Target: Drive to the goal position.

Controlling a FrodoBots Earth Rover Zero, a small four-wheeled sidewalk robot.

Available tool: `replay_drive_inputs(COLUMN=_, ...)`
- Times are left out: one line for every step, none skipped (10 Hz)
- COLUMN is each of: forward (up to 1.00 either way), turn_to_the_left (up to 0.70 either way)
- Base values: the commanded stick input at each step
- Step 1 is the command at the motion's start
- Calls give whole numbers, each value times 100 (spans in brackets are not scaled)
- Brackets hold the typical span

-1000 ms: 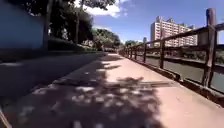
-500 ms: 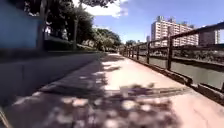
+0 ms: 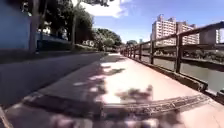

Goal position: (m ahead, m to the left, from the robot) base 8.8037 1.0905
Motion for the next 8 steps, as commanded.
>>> replay_drive_inputs(forward=85, turn_to_the_left=0)
replay_drive_inputs(forward=85, turn_to_the_left=0)
replay_drive_inputs(forward=85, turn_to_the_left=0)
replay_drive_inputs(forward=85, turn_to_the_left=0)
replay_drive_inputs(forward=85, turn_to_the_left=0)
replay_drive_inputs(forward=85, turn_to_the_left=0)
replay_drive_inputs(forward=85, turn_to_the_left=0)
replay_drive_inputs(forward=85, turn_to_the_left=0)
